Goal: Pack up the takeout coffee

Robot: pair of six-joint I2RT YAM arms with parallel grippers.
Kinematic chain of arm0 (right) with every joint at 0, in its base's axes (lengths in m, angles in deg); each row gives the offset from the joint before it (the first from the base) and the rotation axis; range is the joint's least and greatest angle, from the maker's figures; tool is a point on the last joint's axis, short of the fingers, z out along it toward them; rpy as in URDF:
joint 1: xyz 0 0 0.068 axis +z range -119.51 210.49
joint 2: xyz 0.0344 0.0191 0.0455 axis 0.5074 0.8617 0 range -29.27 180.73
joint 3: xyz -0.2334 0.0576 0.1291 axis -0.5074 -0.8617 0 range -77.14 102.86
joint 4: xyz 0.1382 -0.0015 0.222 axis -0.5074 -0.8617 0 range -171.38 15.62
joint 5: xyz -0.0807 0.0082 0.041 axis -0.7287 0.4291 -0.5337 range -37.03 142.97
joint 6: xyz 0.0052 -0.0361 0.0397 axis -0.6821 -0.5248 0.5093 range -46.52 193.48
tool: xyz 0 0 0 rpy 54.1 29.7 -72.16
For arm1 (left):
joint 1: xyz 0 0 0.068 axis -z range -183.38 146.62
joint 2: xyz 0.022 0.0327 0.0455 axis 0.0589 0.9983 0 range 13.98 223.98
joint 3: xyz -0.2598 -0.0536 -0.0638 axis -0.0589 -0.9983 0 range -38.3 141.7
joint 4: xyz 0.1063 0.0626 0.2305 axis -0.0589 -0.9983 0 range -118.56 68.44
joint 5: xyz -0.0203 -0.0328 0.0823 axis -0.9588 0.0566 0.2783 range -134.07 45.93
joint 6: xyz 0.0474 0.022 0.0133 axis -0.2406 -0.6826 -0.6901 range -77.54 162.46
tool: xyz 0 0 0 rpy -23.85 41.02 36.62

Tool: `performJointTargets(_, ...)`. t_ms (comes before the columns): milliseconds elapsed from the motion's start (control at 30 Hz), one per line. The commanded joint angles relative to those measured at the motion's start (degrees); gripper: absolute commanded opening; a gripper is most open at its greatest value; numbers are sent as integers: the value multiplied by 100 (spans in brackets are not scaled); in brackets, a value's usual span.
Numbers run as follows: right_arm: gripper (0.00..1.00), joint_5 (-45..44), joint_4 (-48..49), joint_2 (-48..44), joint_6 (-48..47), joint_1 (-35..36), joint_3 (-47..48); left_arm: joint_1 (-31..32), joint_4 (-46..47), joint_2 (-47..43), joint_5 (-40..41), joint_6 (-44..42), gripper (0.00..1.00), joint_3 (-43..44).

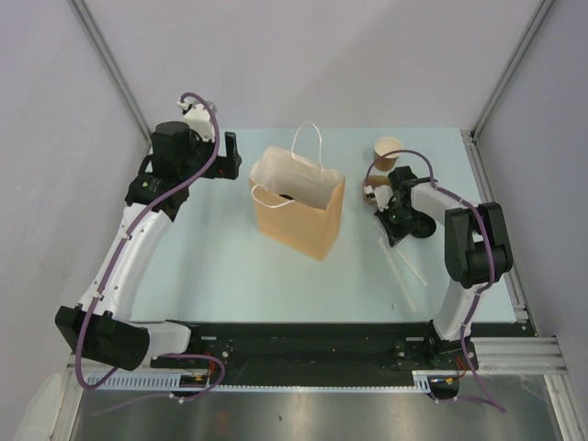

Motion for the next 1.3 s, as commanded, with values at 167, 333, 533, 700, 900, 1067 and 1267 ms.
performJointTargets(167, 0, 1235, -1157, -2030, -58, -654, 568, -57, -19, -85, 95, -357, 100, 140)
performJointTargets(333, 0, 2317, -1169, -2937, 467, -929, 1982, -294, -89, 19, -19, -279, 100, 333)
performJointTargets(533, 0, 3284, -740, -2272, 1372, -613, 4504, -418, 51, 204, -125, -305, 100, 544)
performJointTargets(700, 0, 3541, -90, -1559, 1989, 193, 5938, -470, 77, 371, -108, -367, 100, 799)
performJointTargets(900, 0, 3418, 842, -970, 2253, 1151, 6177, -532, 174, 389, -63, -428, 99, 957)
performJointTargets(1067, 0, 3242, 1081, -521, 1946, 1742, 6107, -646, 34, 380, -116, -297, 100, 931)
performJointTargets(1267, 0, 3277, 1328, -380, 1586, 2041, 4976, -717, 34, 266, -222, -261, 100, 712)
